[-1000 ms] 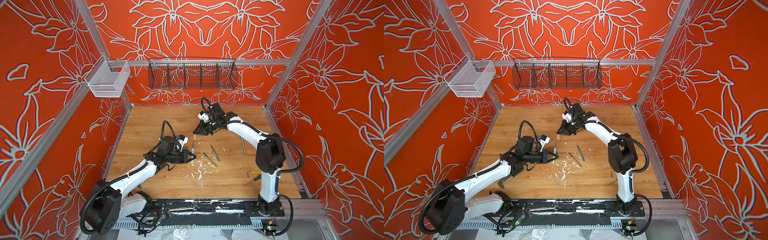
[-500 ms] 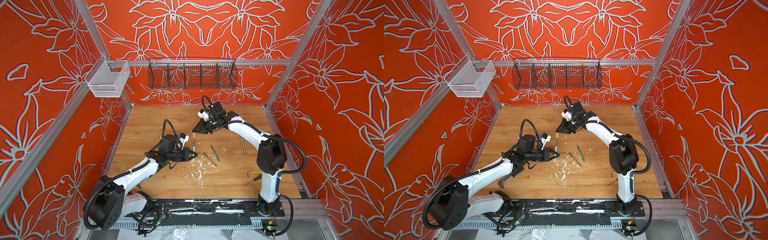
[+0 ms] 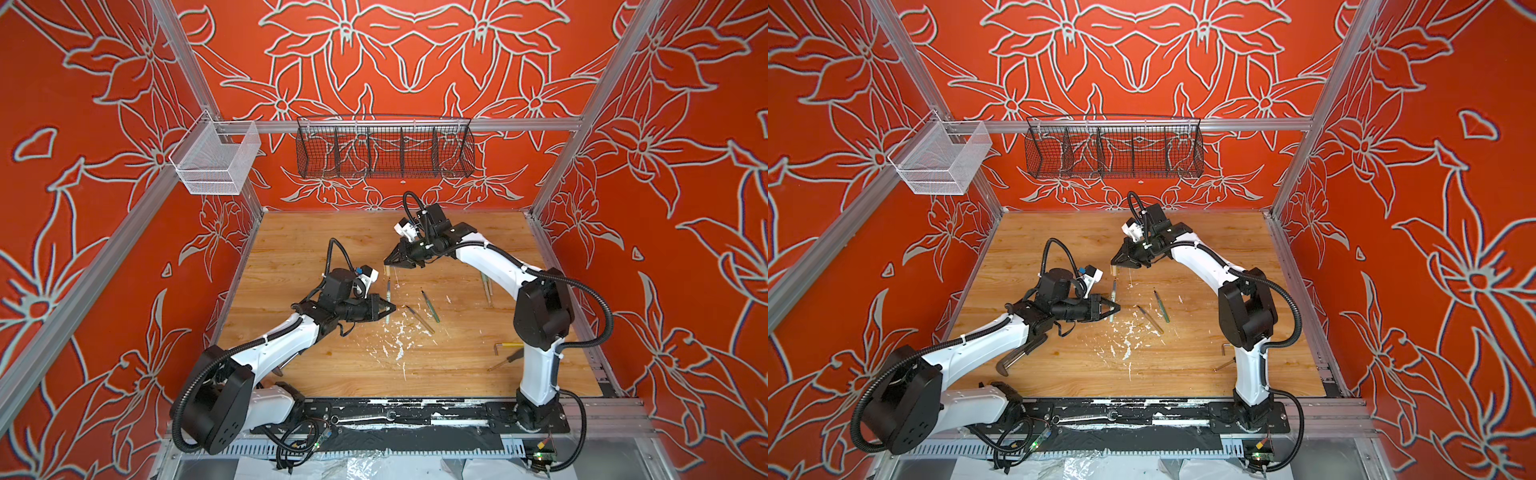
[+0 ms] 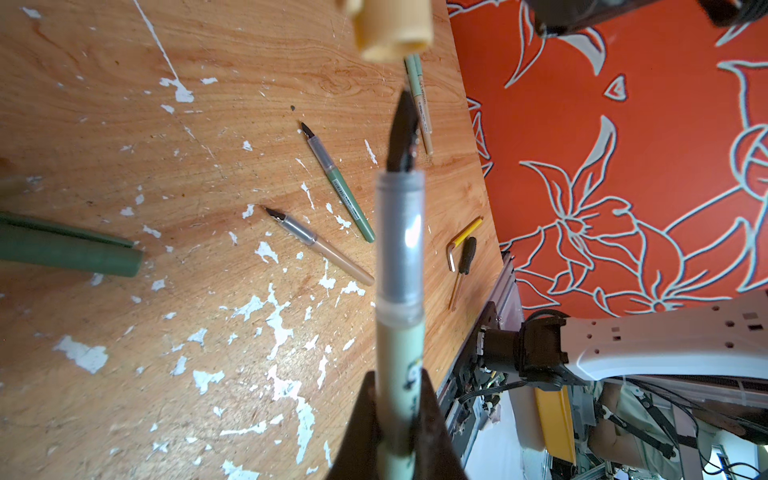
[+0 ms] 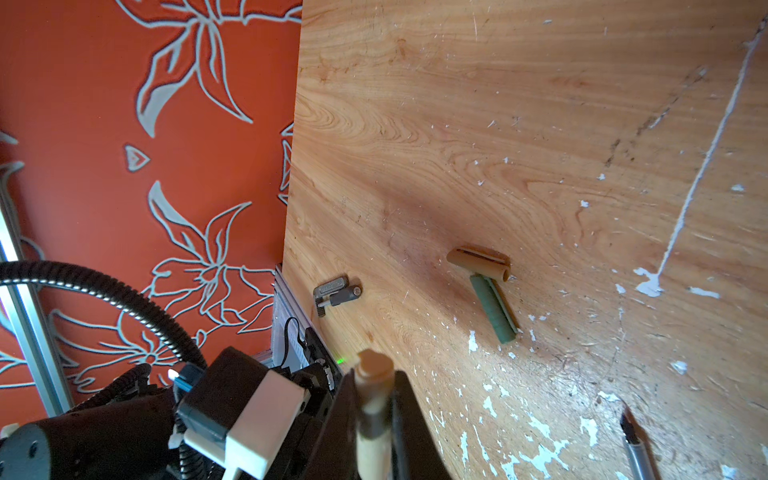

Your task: Insert the pens into the pen caps

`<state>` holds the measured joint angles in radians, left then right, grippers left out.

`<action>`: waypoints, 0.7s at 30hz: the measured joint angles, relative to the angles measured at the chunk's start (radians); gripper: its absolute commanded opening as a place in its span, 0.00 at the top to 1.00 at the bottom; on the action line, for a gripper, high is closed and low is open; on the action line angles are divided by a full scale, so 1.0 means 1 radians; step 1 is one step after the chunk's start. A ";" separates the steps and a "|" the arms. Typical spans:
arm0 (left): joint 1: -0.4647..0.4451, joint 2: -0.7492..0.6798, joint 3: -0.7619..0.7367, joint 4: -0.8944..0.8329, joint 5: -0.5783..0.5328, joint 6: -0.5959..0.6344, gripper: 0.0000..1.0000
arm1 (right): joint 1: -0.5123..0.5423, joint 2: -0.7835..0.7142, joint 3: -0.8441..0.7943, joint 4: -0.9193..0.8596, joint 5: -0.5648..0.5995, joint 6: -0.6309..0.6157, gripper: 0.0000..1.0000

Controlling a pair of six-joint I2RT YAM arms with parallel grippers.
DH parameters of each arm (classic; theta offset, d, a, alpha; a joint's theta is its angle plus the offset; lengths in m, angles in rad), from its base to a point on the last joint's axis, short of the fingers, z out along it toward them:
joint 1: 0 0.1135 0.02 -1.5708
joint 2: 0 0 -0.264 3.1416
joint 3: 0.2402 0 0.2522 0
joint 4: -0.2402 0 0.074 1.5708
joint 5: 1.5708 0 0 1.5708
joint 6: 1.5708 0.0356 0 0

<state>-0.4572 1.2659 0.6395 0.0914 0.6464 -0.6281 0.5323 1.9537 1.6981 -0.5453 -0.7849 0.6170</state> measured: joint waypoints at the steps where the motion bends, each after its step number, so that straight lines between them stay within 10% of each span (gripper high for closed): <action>1: 0.000 0.000 0.000 0.002 -0.002 -0.001 1.00 | 0.000 0.000 0.000 0.000 0.000 -0.003 0.96; 21: 0.038 -0.001 0.000 0.001 -0.016 0.000 1.00 | 0.016 -0.004 -0.006 0.001 -0.001 -0.021 0.96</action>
<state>-0.4194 1.2652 0.6395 0.0925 0.6308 -0.6285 0.5488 1.9499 1.6917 -0.5446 -0.7860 0.5961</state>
